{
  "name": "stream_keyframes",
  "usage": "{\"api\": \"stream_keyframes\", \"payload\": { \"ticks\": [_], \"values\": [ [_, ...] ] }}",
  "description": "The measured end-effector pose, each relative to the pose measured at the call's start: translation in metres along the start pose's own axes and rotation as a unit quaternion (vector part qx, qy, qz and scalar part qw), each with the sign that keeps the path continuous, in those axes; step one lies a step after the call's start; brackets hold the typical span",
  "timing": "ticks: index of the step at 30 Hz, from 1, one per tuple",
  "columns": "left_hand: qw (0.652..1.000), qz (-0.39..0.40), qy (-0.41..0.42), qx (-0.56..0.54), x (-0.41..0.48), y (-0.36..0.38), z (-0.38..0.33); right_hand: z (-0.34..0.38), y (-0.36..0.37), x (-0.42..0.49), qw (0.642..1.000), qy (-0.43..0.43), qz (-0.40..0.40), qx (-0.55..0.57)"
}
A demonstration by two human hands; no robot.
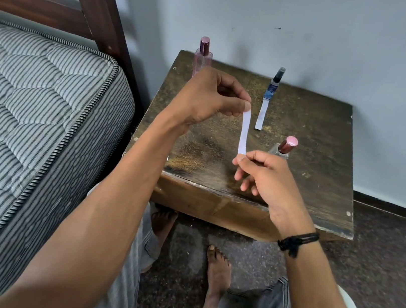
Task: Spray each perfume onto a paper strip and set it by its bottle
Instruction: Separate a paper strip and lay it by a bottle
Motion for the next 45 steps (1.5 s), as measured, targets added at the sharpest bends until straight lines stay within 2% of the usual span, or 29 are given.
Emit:
{"api": "stream_keyframes", "payload": {
  "ticks": [20,33,45],
  "values": [
    [0.999,0.022,0.032,-0.003,0.001,-0.001,-0.002,0.001,0.002,0.003,0.998,-0.039,-0.053,-0.011],
    [0.999,0.019,0.034,-0.006,0.001,-0.003,-0.002,0.007,0.007,0.001,0.997,-0.067,-0.038,0.000],
    [0.999,0.015,0.032,-0.005,0.000,-0.004,0.000,0.006,0.007,0.004,0.998,-0.049,-0.050,0.004]
  ]
}}
Point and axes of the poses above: each hand's wrist, its own x-axis towards the middle knuckle, its own y-axis out of the palm, z = x × y, the point moved 4 cm from there along x, towards the middle knuckle, and after that the axes turned 15 degrees about z, right-handed, at the moved point
